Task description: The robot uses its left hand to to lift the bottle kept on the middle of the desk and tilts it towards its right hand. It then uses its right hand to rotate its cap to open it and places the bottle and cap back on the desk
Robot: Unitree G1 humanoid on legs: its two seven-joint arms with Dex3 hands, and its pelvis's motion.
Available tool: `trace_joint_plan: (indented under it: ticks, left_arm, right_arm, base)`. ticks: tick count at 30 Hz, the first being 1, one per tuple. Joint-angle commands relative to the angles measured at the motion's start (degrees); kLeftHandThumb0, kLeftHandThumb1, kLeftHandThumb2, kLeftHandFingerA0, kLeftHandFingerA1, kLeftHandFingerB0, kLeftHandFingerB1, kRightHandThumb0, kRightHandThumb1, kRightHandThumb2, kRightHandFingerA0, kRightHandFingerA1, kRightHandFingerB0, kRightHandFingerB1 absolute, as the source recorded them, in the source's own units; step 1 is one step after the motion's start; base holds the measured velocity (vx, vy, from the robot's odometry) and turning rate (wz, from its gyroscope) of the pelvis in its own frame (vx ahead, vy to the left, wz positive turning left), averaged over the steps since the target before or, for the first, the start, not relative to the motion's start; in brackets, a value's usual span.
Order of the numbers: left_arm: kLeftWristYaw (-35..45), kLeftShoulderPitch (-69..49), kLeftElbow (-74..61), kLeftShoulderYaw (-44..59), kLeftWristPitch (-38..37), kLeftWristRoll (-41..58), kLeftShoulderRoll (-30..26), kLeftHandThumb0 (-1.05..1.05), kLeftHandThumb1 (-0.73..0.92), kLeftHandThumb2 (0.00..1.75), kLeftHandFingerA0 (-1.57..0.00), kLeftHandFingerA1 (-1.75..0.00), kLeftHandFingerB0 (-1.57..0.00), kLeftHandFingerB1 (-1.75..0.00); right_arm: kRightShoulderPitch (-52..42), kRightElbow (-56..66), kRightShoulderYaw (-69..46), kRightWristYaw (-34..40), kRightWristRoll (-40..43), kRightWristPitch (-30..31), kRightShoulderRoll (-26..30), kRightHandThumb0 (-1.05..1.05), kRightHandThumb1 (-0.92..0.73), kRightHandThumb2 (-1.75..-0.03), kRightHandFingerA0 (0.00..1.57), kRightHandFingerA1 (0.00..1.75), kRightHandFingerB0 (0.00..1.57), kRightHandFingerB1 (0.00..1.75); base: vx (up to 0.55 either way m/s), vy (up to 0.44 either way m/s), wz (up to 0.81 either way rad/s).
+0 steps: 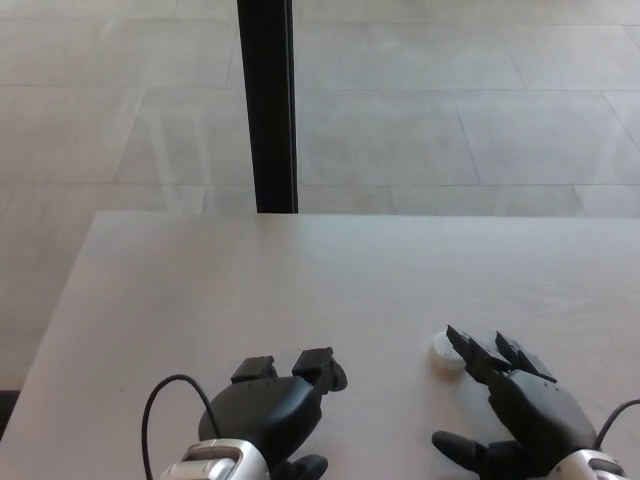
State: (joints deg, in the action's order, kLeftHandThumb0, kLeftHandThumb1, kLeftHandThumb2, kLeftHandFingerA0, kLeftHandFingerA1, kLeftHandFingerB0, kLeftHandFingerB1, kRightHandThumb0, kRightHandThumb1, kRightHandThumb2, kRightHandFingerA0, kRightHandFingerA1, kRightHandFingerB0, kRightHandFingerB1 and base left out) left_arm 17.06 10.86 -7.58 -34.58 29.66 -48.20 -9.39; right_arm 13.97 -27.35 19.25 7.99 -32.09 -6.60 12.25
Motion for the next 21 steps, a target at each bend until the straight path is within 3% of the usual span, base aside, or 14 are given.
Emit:
trace_joint_plan:
  ticks: [1,2,3,5,6,7,8,9,11,12,15,16,18,21]
  left_arm:
    - [3.59,-2.53,-2.03,1.58,8.10,-3.48,-1.14,-0.22,0.61,0.92,-0.77,-1.56,-0.73,-1.06]
    - [2.65,-2.94,-1.88,1.63,7.69,-3.66,-1.27,-0.26,0.64,0.90,-0.80,-1.54,-0.77,-1.11]
    - [1.55,-3.43,-1.95,1.88,6.76,-3.49,-1.53,-0.26,0.65,0.87,-0.81,-1.54,-0.78,-1.11]
    - [1.61,-3.68,-2.10,1.91,6.72,-3.66,-1.58,-0.26,0.65,0.87,-0.81,-1.54,-0.78,-1.11]
    - [-1.00,-4.71,-2.03,3.01,5.83,-3.04,-0.91,-0.27,0.69,0.80,-0.79,-1.51,-0.72,-0.95]
    - [-4.36,-5.67,-1.66,4.03,3.45,-2.22,-0.71,-0.28,0.67,0.78,-0.82,-1.35,-0.70,-0.80]
    - [-6.14,-6.31,-1.63,4.74,2.00,-1.59,-0.54,-0.28,0.67,0.78,-0.82,-1.35,-0.70,-0.80]
    - [-6.89,-6.77,-1.73,5.41,1.38,-1.20,-0.19,-0.35,0.71,0.72,-0.74,-1.23,-0.66,-0.78]
    - [-8.03,-7.79,-2.63,7.86,1.22,0.52,1.22,-0.48,0.72,0.66,-0.69,-1.27,-0.57,-0.80]
    - [-8.54,-8.71,-3.59,12.00,1.02,4.70,3.18,-0.58,0.71,0.65,-0.77,-1.45,-0.47,-0.68]
    - [-9.28,-10.65,-4.83,16.64,-2.01,8.84,5.04,-0.61,0.70,0.65,-0.79,-1.47,-0.41,-0.60]
    - [-9.53,-11.45,-6.24,20.22,-2.80,12.52,6.60,-0.64,0.70,0.64,-0.78,-1.43,-0.35,-0.60]
    - [-7.97,-12.71,-9.12,30.15,-2.96,21.74,10.48,-0.68,0.76,0.63,-0.49,-0.95,-0.26,-0.50]
    - [-6.43,-13.80,-11.27,38.24,-2.91,27.30,11.57,-0.64,0.77,0.63,-0.48,-0.94,-0.26,-0.46]
  right_arm:
    - [-7.26,-3.62,0.65,1.11,-5.11,13.30,3.01,-0.96,-0.64,-0.77,0.00,0.00,0.00,0.00]
    - [-7.54,-3.42,-0.23,1.49,-4.10,11.62,3.63,-0.92,-0.72,-0.62,0.00,0.00,0.00,0.00]
    - [-7.63,-3.82,-1.05,2.80,-3.27,9.21,4.20,-1.05,-0.64,-0.97,0.00,0.29,0.00,0.07]
    - [-7.79,-3.90,-1.03,3.10,-3.21,8.99,4.16,-1.05,-0.64,-0.97,0.00,0.29,0.00,0.07]
    - [-7.96,-3.45,-2.29,3.97,-2.12,6.92,4.95,-1.05,-0.63,-0.95,0.00,0.23,0.00,0.05]
    - [-8.08,-2.44,-3.21,3.47,-1.41,6.67,5.46,-1.05,-0.63,-0.94,0.00,0.22,0.00,0.05]
    - [-8.21,-1.75,-3.66,3.11,-1.14,6.59,5.75,-1.05,-0.63,-0.94,0.00,0.22,0.00,0.05]
    - [-8.25,-1.25,-4.08,2.91,-1.12,6.63,5.90,-1.05,-0.63,-0.94,0.00,0.21,0.00,0.06]
    - [-8.42,0.70,-5.71,2.49,-0.42,6.28,6.58,-1.05,-0.64,-0.92,0.00,0.17,0.00,0.05]
    - [-8.86,3.02,-7.93,2.97,0.99,4.77,7.27,-1.05,-0.63,-0.90,0.00,0.13,0.00,0.03]
    - [-9.94,4.73,-10.25,3.01,2.36,2.53,7.44,-1.05,-0.62,-0.87,0.00,0.11,0.00,0.00]
    - [-10.36,6.09,-12.06,2.56,4.21,1.31,7.87,-1.05,-0.63,-0.90,0.00,0.16,0.00,0.02]
    - [-11.57,8.84,-16.49,1.41,8.61,-0.96,8.71,-1.05,-0.63,-0.92,0.00,0.16,0.00,0.02]
    - [-13.60,9.76,-21.54,-0.58,14.64,-4.67,9.33,-1.04,-0.62,-0.89,0.00,0.10,0.00,0.00]
  base:
    - [0.00,0.000,0.00]
    - [0.00,0.000,0.00]
    - [0.00,0.000,0.00]
    - [0.00,0.000,0.00]
    - [0.00,0.000,0.00]
    - [0.00,0.000,0.00]
    - [0.00,0.000,0.07]
    - [0.00,0.000,0.00]
    - [0.00,0.000,0.00]
    - [0.00,0.000,0.00]
    - [0.00,0.000,0.00]
    - [0.00,0.000,0.00]
    - [0.00,0.000,0.00]
    - [0.00,0.000,0.00]
